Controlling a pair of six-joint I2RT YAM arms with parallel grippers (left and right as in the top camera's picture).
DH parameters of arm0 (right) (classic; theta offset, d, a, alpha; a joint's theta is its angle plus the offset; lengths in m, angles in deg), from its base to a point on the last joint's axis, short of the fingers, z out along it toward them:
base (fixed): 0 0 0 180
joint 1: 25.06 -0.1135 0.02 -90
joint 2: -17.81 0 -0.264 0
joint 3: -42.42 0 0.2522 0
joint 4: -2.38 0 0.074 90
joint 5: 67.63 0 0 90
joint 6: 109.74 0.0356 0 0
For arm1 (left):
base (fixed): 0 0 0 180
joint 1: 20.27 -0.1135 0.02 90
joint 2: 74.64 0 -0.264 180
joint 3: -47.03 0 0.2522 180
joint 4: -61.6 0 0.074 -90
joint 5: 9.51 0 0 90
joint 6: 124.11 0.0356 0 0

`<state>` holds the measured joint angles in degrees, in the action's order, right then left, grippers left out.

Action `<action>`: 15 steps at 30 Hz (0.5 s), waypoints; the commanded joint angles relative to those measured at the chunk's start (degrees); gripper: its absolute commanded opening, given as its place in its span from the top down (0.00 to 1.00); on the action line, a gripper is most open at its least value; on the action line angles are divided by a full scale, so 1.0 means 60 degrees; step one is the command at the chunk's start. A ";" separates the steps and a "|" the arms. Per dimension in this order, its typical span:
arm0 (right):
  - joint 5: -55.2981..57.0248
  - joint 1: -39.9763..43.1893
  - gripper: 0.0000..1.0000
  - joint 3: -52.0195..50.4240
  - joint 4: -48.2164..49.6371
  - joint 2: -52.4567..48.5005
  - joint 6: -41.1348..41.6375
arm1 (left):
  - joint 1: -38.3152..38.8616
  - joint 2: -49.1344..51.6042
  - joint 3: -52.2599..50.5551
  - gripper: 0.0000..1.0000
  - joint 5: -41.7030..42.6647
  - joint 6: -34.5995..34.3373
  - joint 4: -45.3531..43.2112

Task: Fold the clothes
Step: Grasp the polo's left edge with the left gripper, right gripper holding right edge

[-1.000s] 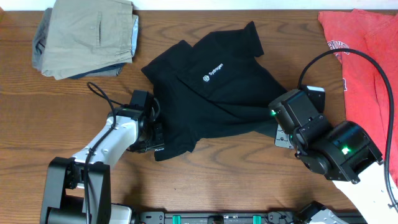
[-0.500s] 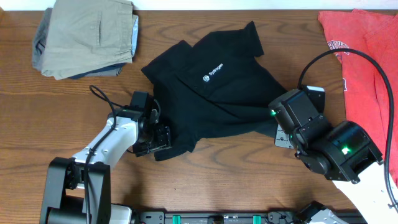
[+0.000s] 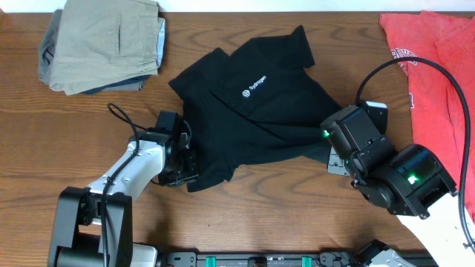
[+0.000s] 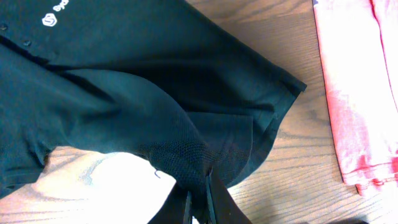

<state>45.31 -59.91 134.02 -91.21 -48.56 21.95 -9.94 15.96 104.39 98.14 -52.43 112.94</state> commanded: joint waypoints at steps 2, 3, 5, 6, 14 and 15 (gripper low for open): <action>0.0168 0.0029 0.94 0.0076 0.0022 -0.0004 0.0073 | 0.0025 0.0066 -0.0124 0.94 -0.0051 0.0004 0.0051; 0.0168 0.0029 0.94 0.0076 0.0018 -0.0004 0.0073 | 0.0025 0.0062 -0.0120 0.94 -0.0051 0.0004 0.0055; 0.0168 0.0029 0.94 0.0076 0.0015 -0.0004 0.0069 | 0.0025 0.0058 -0.0113 0.94 -0.0051 0.0004 0.0084; 0.0168 0.0029 0.95 0.0076 0.0018 -0.0004 0.0066 | 0.0025 0.0051 -0.0080 0.94 -0.0055 0.0004 0.0149; 0.0175 0.0029 0.99 0.0080 0.0033 0.0007 0.0069 | 0.0018 -0.0816 0.0681 0.94 -0.0055 0.0040 0.1413; 0.0175 0.0029 0.99 0.0080 0.0036 0.0007 0.0069 | 0.0018 -0.1075 0.0798 0.94 -0.0058 0.0040 0.1639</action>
<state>45.31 -59.91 134.02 -91.17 -48.58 21.93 -9.96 13.89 106.16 98.14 -52.30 120.96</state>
